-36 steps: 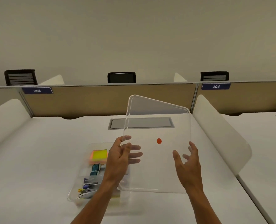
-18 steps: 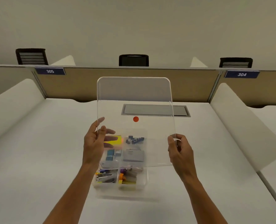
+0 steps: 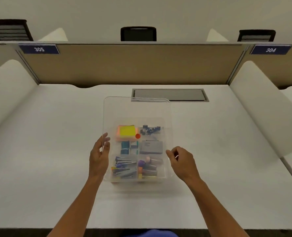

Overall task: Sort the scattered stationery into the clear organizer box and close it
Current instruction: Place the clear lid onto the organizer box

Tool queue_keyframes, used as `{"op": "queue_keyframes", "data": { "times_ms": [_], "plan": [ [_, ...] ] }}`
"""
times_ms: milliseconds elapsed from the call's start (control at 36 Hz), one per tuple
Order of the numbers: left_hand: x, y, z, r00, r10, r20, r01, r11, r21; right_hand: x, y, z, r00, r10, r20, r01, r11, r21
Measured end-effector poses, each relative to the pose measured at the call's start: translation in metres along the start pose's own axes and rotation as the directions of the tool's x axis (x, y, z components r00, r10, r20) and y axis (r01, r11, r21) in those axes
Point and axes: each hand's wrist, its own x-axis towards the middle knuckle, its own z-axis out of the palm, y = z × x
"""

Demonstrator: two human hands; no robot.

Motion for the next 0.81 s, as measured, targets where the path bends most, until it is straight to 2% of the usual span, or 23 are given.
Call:
{"op": "queue_keyframes", "data": {
  "times_ms": [306,583,806],
  "plan": [
    [0.021,-0.034,0.006,0.997,-0.069,0.025,0.069,0.998,-0.005,0.003,0.008,0.027,0.998,0.051,-0.034,-0.053,0.998,-0.046],
    [0.034,-0.046,0.012,0.966,-0.253,0.053,0.252,0.967,0.017,0.01,0.002,0.041,0.987,0.157,-0.045,-0.159,0.986,-0.057],
    [0.036,-0.055,0.015,0.949,-0.301,0.095,0.288,0.949,0.126,0.01,0.005,0.046,0.987,0.153,-0.04,-0.156,0.984,-0.088]
  ]
}}
